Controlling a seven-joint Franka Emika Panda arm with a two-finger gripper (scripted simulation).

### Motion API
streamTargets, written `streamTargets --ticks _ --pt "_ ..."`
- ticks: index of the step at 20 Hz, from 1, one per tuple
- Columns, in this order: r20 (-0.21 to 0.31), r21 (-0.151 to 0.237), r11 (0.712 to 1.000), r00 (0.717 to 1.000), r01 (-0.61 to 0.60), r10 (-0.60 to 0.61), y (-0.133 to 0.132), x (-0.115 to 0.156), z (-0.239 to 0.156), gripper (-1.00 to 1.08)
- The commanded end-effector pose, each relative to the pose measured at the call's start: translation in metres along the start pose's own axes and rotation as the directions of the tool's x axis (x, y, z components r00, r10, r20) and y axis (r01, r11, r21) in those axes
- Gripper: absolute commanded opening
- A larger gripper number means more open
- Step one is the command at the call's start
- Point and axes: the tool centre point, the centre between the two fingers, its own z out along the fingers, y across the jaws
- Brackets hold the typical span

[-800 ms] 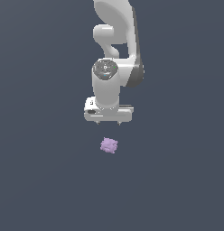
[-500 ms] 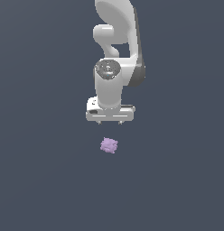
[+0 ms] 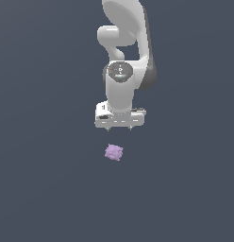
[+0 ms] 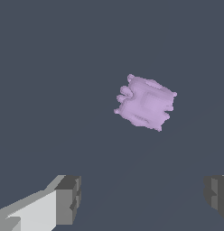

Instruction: Pick up the object and move it to a goal position.

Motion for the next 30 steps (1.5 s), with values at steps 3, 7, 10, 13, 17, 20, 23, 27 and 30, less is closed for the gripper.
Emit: streamTargets --ticks 3,7,10,13,17,20,23,27,30 --pt "0.000 -0.002 1.000 1.000 0.027 -0.027 0.001 0.001 0.001 1.00" --pt "-0.001 -0.004 0.997 0.997 0.075 -0.075 0.002 0.004 0.004 1.00" --pt "-0.002 -0.006 0.992 0.992 0.124 -0.124 0.003 0.007 0.006 1.00" --pt "-0.002 -0.009 0.983 0.983 0.185 -0.185 0.004 0.010 0.009 1.00" --pt "-0.003 -0.014 0.959 0.959 0.284 -0.284 0.007 0.016 0.014 1.00" --pt "-0.003 -0.017 0.931 0.931 0.365 -0.365 0.009 0.020 0.019 1.00" --pt "-0.004 -0.020 0.897 0.897 0.442 -0.442 0.011 0.025 0.023 1.00" --pt "-0.004 -0.023 0.841 0.842 0.540 -0.540 0.014 0.031 0.029 1.00" --pt "-0.005 -0.026 0.793 0.793 0.609 -0.609 0.016 0.035 0.033 1.00"
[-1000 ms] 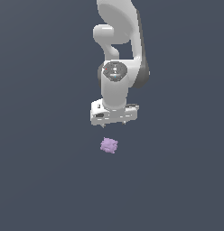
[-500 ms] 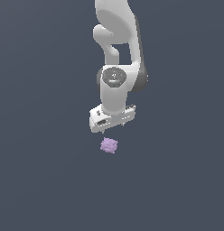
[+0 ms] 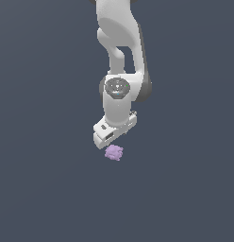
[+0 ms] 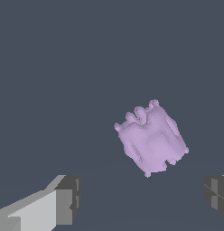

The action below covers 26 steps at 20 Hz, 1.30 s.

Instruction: Pick up the object and move it to a goal position.

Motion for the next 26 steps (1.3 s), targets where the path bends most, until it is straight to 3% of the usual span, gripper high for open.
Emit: streamTargets --ticks 1,7,14,20,26 --pt "-0.002 -0.002 0.997 0.997 0.072 -0.072 0.004 0.002 0.004 1.00" --pt "-0.008 -0.008 0.972 0.972 0.236 -0.236 0.012 0.007 0.012 1.00" --pt "-0.015 -0.016 0.914 0.914 0.405 -0.406 0.021 0.012 0.021 1.00" --pt "-0.019 -0.022 0.868 0.868 0.495 -0.496 0.026 0.014 0.026 1.00" --pt "-0.021 -0.026 0.842 0.842 0.538 -0.539 0.029 0.016 0.028 1.00"
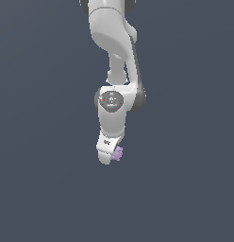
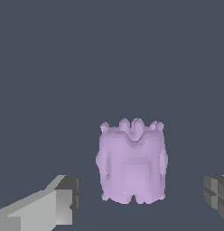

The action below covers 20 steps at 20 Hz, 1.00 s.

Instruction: Pick up the object and move it to a goal position.

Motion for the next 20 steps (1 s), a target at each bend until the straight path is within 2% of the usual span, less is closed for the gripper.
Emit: streamTargets --ticks 1,7,15,20 --pt "-0.001 -0.001 1.000 1.000 0.015 -0.015 0.001 0.000 0.001 1.00" --pt "-0.001 -0.001 1.000 1.000 0.013 -0.013 0.001 0.000 0.004 1.00" --pt "-0.001 -0.001 1.000 1.000 0.018 -0.018 0.000 0.000 0.042 1.00" --pt "-0.001 -0.001 1.000 1.000 0.018 -0.018 0.001 0.000 0.051 1.00"
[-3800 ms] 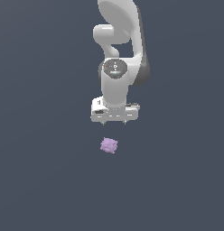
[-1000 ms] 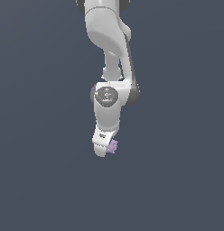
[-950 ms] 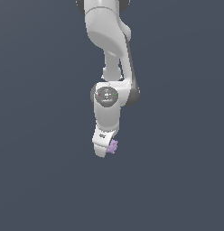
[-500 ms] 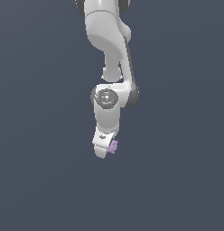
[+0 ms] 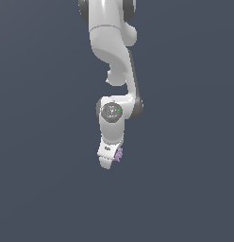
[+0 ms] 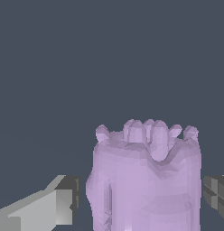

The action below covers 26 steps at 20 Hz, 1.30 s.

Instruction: Pick up the object and move it to a goal position.

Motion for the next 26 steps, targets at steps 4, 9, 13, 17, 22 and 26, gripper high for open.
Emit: streamTargets --ticks 4,9,13,17,22,26 --pt "0.001 0.005 1.000 1.000 0.001 -0.001 -0.002 0.001 0.004 -1.00" --pt "0.001 0.005 1.000 1.000 0.001 -0.001 -0.002 0.001 0.004 -1.00" --pt "0.000 -0.002 1.000 1.000 0.000 0.000 0.001 0.000 0.000 -1.00" --pt "0.000 -0.002 1.000 1.000 0.000 0.000 -0.001 0.000 -0.005 -1.00" --pt "0.000 -0.002 1.000 1.000 0.001 -0.001 -0.006 -0.001 -0.023 -1.00" --pt "0.001 -0.001 1.000 1.000 0.001 -0.001 -0.014 -0.002 -0.046 -1.00"
